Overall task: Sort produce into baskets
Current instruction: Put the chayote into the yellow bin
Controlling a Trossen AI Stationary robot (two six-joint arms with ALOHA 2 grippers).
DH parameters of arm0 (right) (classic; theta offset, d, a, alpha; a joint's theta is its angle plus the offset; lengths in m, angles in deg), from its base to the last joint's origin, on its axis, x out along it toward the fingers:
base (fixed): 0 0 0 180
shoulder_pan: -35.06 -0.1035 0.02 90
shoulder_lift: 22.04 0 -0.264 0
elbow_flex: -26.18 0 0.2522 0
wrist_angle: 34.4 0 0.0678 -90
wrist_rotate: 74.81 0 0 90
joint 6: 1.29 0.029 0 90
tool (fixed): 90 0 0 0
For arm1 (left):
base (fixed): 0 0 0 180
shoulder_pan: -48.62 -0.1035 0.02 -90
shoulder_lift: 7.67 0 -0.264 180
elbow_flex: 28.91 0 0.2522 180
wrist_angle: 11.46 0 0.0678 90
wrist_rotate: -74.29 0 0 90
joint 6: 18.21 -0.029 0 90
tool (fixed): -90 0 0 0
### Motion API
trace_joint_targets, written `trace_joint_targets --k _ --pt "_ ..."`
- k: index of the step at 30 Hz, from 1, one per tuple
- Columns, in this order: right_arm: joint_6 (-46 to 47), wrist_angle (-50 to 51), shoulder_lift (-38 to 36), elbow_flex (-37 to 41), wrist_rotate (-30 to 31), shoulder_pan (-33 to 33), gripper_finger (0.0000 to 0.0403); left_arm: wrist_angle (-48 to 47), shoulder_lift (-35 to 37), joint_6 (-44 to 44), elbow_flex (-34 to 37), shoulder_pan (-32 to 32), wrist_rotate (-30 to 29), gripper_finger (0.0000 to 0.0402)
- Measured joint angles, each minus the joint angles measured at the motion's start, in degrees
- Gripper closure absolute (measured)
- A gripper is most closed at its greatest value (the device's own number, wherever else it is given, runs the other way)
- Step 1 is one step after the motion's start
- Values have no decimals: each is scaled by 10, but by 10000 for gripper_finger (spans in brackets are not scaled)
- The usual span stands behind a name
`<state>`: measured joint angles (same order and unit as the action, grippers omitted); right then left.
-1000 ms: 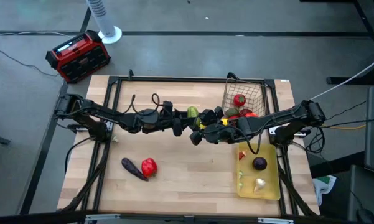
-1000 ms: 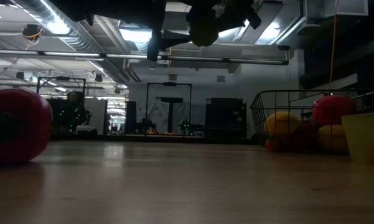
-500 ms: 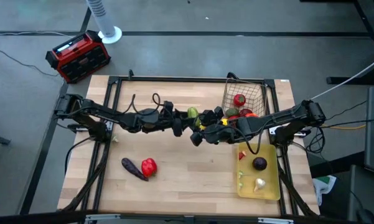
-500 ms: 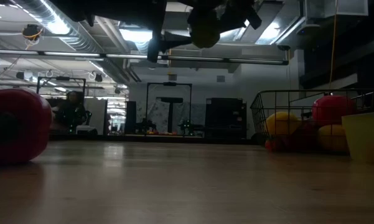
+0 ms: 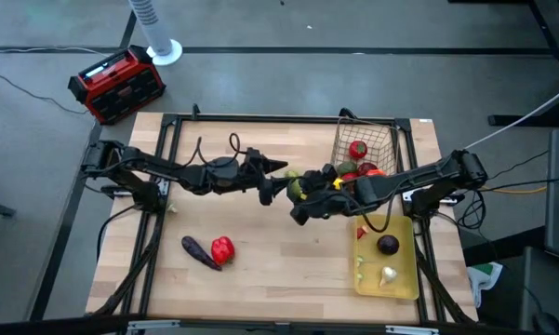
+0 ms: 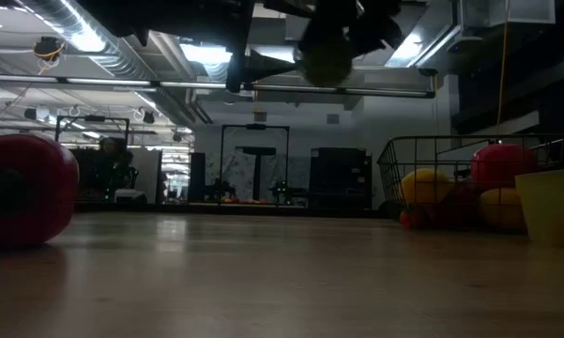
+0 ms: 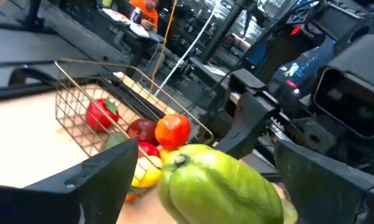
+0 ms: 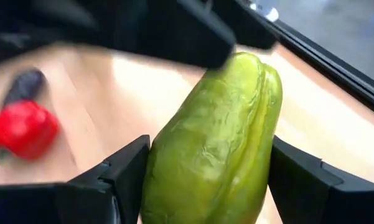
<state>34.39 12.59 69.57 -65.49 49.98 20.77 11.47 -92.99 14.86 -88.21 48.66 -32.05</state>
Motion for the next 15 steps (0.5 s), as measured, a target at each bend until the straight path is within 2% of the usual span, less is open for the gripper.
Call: trace_joint_targets --k 4,10,15 --pt "15 85 -10 0 -17 -4 137 0 0 -19 0 -6 1 19" --pt "52 225 -15 0 -134 -16 137 -6 0 -17 0 -10 2 20" --pt "95 323 -17 0 -177 -43 136 -19 0 -17 0 -8 3 18"
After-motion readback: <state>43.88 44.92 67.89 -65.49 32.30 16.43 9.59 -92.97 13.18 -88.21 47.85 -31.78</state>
